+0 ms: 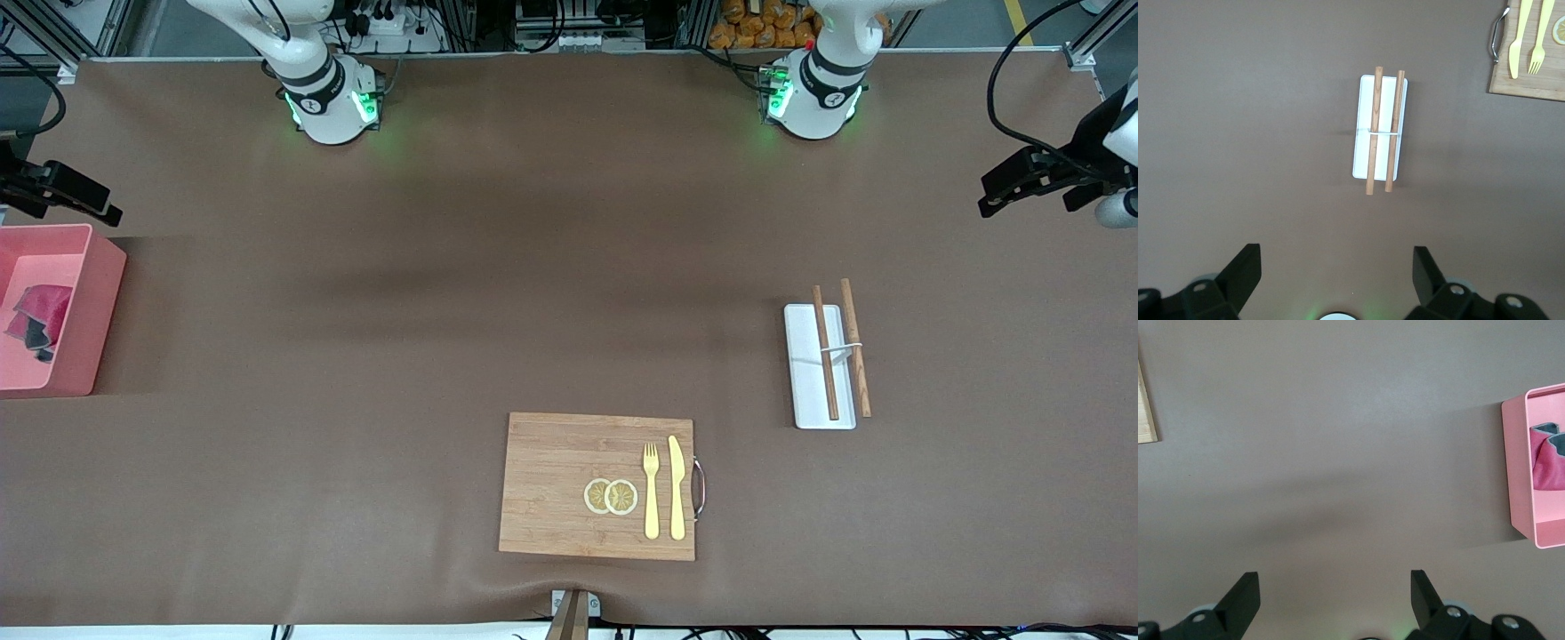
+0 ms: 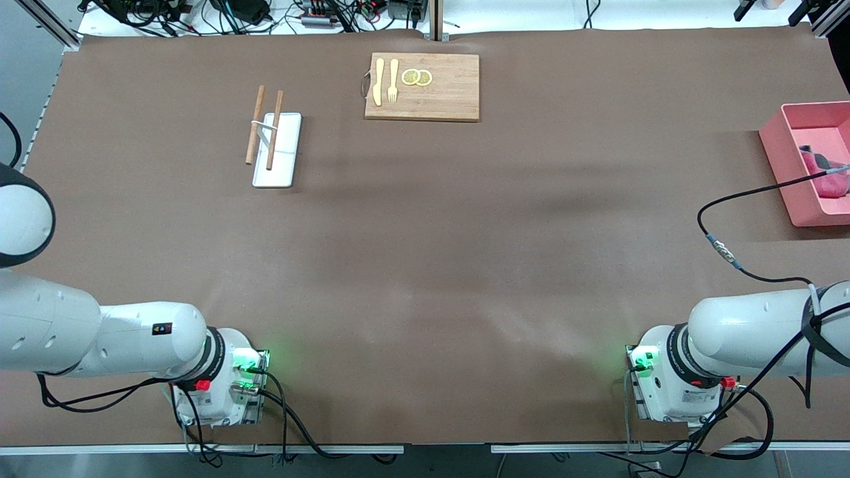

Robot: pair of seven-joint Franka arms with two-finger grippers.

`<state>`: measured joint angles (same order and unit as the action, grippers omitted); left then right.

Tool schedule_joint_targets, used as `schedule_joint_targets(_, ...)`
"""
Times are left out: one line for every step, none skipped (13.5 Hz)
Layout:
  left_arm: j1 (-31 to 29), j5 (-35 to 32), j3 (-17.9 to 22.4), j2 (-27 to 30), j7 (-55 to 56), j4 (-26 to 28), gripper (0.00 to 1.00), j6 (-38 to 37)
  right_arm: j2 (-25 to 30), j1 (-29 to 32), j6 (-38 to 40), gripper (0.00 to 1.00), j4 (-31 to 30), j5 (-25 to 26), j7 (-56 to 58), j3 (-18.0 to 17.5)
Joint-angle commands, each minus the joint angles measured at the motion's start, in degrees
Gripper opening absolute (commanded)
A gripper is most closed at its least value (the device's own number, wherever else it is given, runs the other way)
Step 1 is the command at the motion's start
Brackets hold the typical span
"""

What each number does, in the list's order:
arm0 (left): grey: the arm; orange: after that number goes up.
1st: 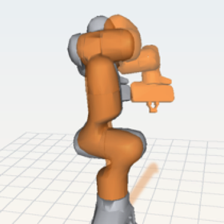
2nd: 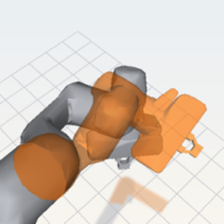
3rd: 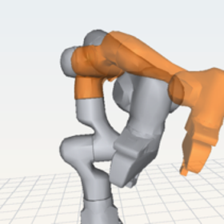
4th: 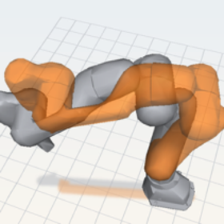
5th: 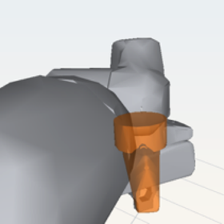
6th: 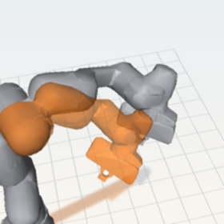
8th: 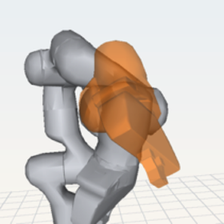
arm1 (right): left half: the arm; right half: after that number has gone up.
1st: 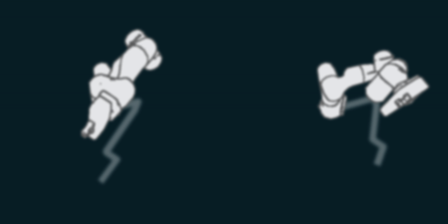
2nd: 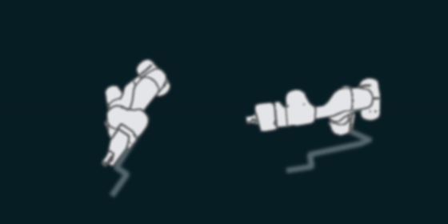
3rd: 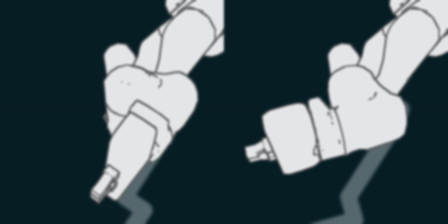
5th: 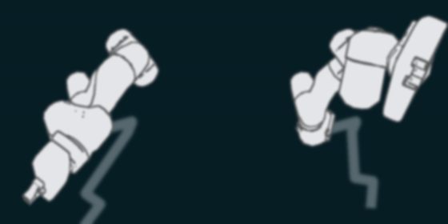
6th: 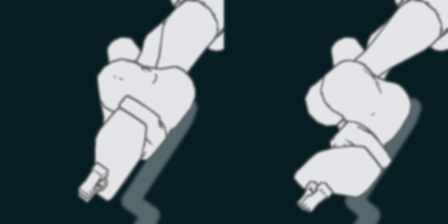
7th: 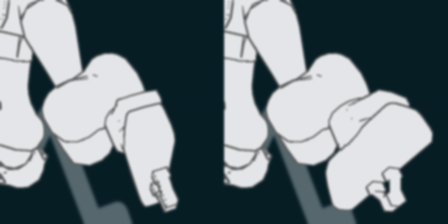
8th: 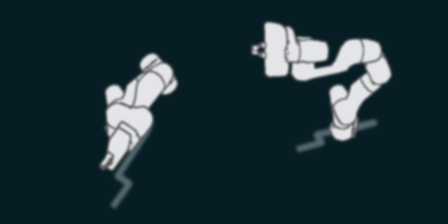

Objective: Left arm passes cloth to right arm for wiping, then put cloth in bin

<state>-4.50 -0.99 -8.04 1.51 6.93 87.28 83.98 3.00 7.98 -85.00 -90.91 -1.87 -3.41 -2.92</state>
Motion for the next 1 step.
schedule_joint_targets(0.37,-0.59,-0.92,-0.72,1.25,-1.06,1.0,-0.04,0.6,-0.68,0.54,1.0,0.12,0.37,0.51,0.72)
